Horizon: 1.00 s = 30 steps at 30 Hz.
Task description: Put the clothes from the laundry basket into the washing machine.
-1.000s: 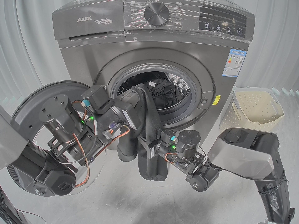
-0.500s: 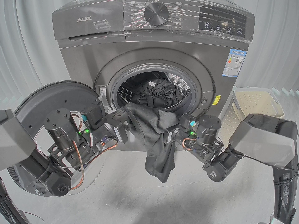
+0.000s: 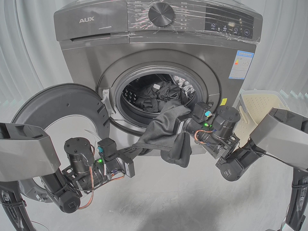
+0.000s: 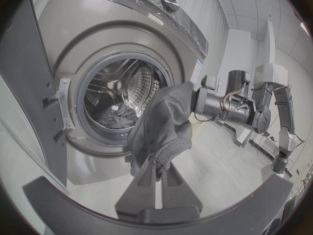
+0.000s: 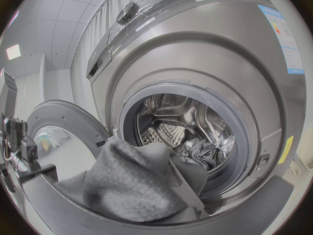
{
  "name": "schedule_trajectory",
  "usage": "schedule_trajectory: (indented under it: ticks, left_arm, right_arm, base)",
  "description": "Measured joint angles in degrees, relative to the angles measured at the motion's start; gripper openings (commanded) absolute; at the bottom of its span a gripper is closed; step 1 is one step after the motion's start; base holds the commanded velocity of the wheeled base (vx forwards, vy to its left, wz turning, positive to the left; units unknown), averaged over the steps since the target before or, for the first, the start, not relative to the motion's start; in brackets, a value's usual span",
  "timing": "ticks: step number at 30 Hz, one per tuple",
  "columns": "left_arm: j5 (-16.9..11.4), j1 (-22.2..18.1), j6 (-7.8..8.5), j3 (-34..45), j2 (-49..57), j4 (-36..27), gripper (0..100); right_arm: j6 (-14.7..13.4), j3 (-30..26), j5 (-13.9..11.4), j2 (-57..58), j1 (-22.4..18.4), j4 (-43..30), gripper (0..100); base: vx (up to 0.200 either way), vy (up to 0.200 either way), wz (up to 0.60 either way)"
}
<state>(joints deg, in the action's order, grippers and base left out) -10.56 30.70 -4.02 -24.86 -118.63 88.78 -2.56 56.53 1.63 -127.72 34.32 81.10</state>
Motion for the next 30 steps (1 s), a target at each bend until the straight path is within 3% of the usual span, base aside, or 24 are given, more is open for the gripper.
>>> schedule_trajectory:
  ticks: [1, 2, 10, 18, 30]
  left_arm:
    - [-0.37, 0.0, 0.04, 0.11, -0.33, 0.01, 0]
    - [-0.68, 0.01, 0.04, 0.2, -0.65, 0.01, 100]
    - [-1.05, 0.04, 0.3, 3.39, -1.74, 0.01, 100]
    - [-3.86, 0.41, 2.44, 8.02, -1.96, 0.01, 100]
    - [-4.77, 0.76, 1.68, -2.56, -2.18, -0.07, 100]
  right_arm:
    - [0.0, 0.0, 0.0, 0.18, 0.07, 0.0, 0]
    - [0.0, 0.0, 0.0, 0.35, 0.11, 0.05, 0]
    - [0.02, 0.0, -0.07, 1.21, -0.2, 0.27, 0]
    - [0.02, -0.13, -0.09, 2.78, -0.37, 0.1, 0]
    - [-0.41, -1.84, 0.55, 3.44, 2.89, -0.06, 0]
  base:
    - [0.0, 0.0, 0.0]
    - [0.0, 0.0, 0.0]
    - [0.0, 0.0, 0.0]
    - [0.0, 0.0, 0.0]
    - [0.0, 0.0, 0.0]
